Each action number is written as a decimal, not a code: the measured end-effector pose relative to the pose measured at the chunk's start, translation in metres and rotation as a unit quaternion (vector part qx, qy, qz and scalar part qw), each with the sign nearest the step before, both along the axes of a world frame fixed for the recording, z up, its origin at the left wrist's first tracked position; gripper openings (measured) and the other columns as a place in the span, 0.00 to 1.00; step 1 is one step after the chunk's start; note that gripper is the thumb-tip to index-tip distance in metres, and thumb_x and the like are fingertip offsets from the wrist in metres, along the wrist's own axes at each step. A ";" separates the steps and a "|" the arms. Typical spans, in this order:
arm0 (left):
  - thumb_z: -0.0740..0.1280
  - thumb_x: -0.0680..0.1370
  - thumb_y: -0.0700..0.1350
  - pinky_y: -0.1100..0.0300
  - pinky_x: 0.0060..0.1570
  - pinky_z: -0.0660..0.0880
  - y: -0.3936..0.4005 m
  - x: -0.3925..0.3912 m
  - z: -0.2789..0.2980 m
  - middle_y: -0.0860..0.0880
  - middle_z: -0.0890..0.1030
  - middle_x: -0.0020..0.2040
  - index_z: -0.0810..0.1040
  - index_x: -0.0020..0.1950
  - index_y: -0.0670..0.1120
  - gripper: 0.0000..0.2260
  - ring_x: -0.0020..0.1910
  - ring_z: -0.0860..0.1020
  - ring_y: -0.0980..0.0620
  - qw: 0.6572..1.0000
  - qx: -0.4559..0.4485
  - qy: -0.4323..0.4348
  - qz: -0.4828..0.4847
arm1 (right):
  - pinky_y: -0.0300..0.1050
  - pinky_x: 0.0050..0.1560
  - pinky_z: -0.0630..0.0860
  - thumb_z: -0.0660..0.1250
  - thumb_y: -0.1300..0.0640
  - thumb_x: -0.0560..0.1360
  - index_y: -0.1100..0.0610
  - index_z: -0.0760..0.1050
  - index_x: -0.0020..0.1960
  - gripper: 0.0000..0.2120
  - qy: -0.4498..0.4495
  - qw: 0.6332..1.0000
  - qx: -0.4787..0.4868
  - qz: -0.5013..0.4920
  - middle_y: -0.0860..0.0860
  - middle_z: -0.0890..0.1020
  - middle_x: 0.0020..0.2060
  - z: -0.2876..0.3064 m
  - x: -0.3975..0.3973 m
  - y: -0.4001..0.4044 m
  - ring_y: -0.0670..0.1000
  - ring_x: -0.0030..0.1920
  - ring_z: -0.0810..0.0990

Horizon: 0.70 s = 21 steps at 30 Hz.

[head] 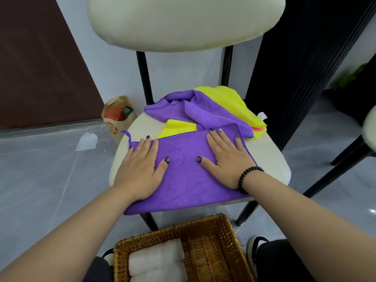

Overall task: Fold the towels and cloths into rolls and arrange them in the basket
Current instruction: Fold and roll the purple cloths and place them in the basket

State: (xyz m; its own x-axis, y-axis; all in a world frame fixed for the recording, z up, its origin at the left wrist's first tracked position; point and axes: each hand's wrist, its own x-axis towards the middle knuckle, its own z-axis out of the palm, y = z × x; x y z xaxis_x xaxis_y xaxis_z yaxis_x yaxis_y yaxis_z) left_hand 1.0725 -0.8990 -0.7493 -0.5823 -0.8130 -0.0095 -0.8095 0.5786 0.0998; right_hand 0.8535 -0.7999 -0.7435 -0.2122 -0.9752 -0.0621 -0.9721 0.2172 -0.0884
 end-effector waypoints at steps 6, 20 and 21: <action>0.44 0.82 0.58 0.48 0.76 0.44 -0.003 0.009 0.006 0.45 0.47 0.80 0.47 0.79 0.43 0.30 0.78 0.44 0.49 0.999 0.006 -0.015 0.036 | 0.54 0.75 0.38 0.42 0.35 0.78 0.54 0.39 0.78 0.36 -0.012 0.998 0.006 -0.055 0.48 0.39 0.77 0.006 -0.021 0.010 0.47 0.76 0.38; 0.53 0.78 0.49 0.46 0.67 0.68 0.057 -0.005 -0.020 0.40 0.74 0.68 0.73 0.69 0.37 0.24 0.69 0.72 0.43 0.983 -0.110 0.122 -0.088 | 0.58 0.68 0.67 0.49 0.46 0.78 0.61 0.72 0.68 0.28 0.034 0.987 -0.149 0.045 0.56 0.74 0.67 -0.019 0.057 0.032 0.56 0.69 0.71; 0.53 0.79 0.49 0.45 0.67 0.69 0.054 0.000 -0.022 0.40 0.74 0.69 0.73 0.69 0.38 0.24 0.69 0.72 0.43 0.978 -0.125 0.123 -0.111 | 0.58 0.68 0.66 0.49 0.44 0.78 0.61 0.71 0.69 0.29 0.038 0.988 -0.146 0.041 0.56 0.73 0.68 -0.019 0.054 0.035 0.56 0.70 0.70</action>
State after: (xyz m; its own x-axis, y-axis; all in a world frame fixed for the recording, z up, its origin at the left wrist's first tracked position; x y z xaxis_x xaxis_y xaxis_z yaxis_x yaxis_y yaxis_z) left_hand 1.0723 -0.8448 -0.7716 -0.7041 -0.6260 0.3352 -0.6312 0.7680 0.1086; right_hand 0.9070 -0.7654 -0.7625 -0.1249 -0.9633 0.2377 -0.9916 0.1132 -0.0620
